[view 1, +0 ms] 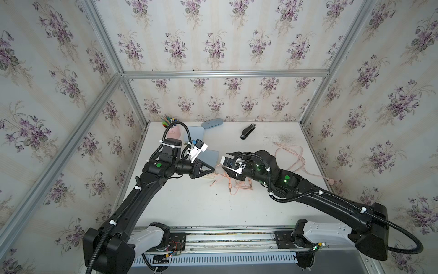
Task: Charge the electronic scale
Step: Pick up the charging cable from the center of the board.
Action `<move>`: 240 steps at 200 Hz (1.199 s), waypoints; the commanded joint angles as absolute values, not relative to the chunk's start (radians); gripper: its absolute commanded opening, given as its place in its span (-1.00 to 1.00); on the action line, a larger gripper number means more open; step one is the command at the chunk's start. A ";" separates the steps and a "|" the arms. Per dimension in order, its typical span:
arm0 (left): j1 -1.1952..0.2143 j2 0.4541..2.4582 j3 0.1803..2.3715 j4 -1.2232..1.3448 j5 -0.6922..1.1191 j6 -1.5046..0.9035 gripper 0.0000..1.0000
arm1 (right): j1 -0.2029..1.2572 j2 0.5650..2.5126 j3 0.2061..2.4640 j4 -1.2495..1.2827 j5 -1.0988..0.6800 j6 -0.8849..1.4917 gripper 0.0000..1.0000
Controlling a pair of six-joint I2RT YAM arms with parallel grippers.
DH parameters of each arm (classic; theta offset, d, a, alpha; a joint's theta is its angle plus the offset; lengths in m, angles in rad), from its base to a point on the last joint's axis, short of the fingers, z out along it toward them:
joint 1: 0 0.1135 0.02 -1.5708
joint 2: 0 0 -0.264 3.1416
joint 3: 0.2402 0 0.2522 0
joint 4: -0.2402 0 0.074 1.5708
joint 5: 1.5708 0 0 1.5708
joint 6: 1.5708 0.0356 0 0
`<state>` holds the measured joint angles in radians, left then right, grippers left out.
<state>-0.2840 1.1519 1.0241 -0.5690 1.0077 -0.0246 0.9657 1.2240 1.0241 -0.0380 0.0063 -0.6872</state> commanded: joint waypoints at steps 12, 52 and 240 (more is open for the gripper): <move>-0.282 1.159 1.036 -0.593 1.042 0.001 -1.00 | 0.972 1.295 1.100 -0.111 -0.048 -0.815 0.17; -0.282 1.169 1.049 -0.599 1.047 -0.007 -1.00 | 0.987 1.343 1.124 -0.128 -0.078 -0.818 -0.10; -0.222 1.043 0.931 -0.348 1.011 -0.303 -0.14 | 1.018 1.386 1.139 -0.181 0.006 -0.545 -1.00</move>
<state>-0.2230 1.0325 0.9482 -0.4515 0.9760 -0.2066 1.0153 1.3758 1.1229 -0.1883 -0.0097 -0.5728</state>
